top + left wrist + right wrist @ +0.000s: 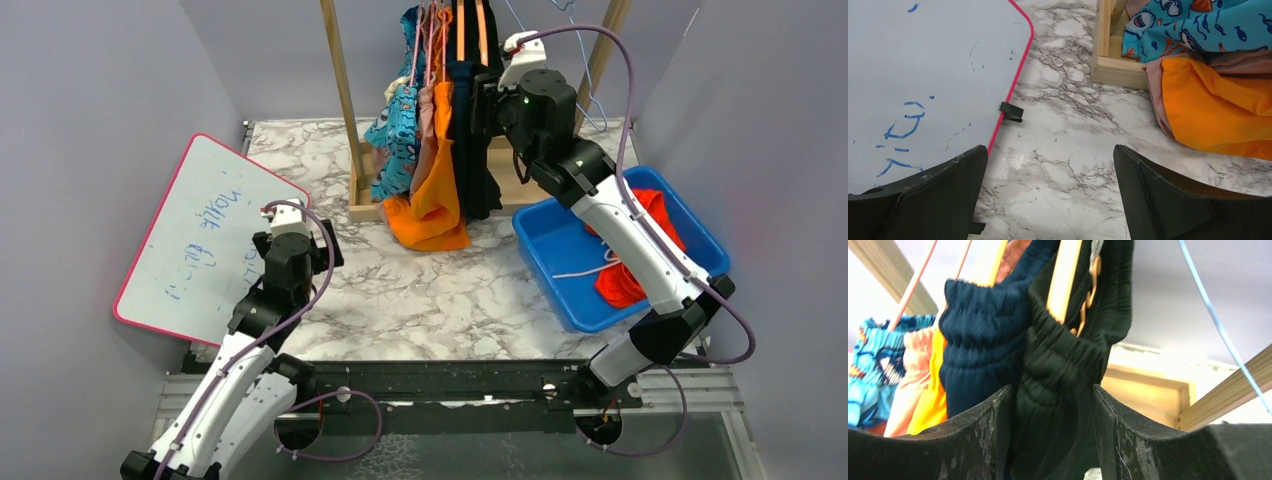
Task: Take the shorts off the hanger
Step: Pick up the hanger from the clothes rod.
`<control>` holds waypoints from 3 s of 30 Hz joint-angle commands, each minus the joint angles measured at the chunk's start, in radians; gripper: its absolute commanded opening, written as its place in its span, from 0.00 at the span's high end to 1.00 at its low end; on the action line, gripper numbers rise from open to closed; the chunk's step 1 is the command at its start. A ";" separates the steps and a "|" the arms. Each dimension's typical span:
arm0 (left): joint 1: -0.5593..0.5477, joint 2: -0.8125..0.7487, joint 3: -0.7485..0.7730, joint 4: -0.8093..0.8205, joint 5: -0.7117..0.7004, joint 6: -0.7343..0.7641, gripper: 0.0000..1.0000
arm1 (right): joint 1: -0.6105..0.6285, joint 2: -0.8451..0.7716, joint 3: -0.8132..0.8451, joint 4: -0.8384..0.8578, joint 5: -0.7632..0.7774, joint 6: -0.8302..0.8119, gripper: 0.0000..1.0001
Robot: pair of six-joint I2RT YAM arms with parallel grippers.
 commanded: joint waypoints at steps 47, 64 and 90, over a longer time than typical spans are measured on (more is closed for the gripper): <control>0.006 0.005 0.011 0.022 0.057 0.024 0.01 | -0.120 -0.001 -0.094 0.352 0.023 -0.198 0.99; 0.006 -0.007 0.008 0.023 0.050 0.024 0.01 | -0.134 -0.081 -0.157 0.584 0.076 -0.338 0.99; 0.007 0.000 0.009 0.022 0.080 0.024 0.01 | -0.179 -0.108 -0.053 -0.071 -0.229 -0.064 0.38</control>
